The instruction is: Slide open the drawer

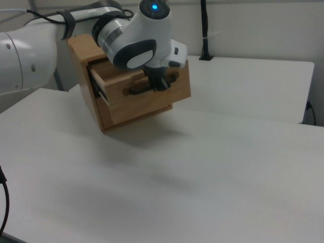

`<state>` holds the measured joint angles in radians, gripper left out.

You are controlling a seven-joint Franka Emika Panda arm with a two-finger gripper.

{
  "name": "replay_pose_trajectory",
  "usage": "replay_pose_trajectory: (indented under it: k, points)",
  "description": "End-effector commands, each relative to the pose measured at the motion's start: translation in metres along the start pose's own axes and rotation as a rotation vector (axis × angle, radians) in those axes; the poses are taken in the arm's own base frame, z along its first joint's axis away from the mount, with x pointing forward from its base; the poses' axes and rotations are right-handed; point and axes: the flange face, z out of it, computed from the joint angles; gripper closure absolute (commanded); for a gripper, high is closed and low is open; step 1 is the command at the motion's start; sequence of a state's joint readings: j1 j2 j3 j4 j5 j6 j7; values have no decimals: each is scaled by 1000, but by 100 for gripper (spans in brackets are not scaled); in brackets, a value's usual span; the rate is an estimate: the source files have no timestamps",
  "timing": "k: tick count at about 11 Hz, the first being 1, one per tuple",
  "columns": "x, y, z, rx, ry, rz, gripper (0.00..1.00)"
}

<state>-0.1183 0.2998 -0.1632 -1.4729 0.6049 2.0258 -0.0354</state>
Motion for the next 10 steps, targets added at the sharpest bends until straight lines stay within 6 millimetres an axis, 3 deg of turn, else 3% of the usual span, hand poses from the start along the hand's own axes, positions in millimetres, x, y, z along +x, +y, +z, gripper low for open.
replay_pose_trajectory:
  k: [1,3,4,6,7,10]
  points:
    - [-10,4,-54,-1,10,-136,100]
    - [-11,8,-57,-2,-6,-145,93]
    - [-11,10,-59,-2,-6,-142,75]
    - [-11,11,-60,-2,-4,-138,15]
    - [-12,10,-62,-22,-4,-151,0]
    - [-23,-9,-90,-77,14,-180,0]
